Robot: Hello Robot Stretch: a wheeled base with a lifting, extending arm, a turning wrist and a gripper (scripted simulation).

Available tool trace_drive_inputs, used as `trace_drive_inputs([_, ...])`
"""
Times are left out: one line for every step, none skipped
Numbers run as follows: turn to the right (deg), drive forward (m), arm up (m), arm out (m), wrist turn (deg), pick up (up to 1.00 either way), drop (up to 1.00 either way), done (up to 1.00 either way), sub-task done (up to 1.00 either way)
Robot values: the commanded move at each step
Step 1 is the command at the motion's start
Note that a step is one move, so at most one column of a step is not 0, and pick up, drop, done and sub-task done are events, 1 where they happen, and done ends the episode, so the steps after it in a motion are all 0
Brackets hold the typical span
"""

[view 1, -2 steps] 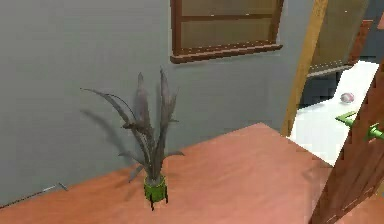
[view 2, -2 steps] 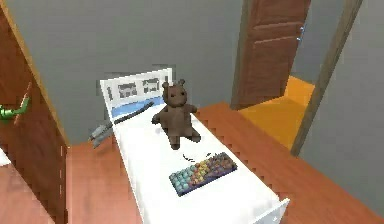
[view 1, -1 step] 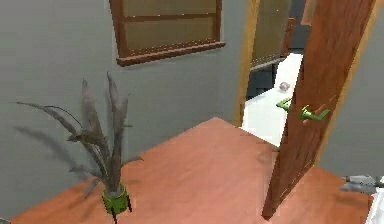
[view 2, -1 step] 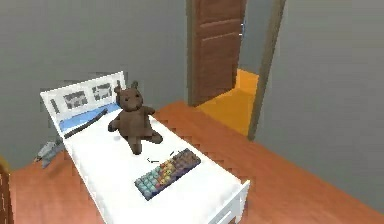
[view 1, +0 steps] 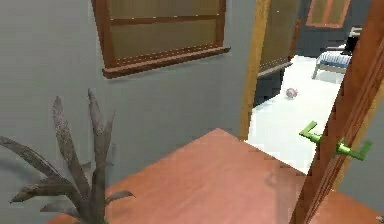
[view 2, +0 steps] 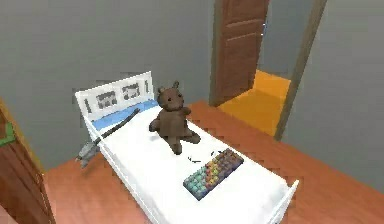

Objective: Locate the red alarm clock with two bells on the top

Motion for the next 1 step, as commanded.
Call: trace_drive_inputs([9.0, 0.00, 0.00, 0.00, 0.0, 0.00, 0.00, 0.00, 0.00])
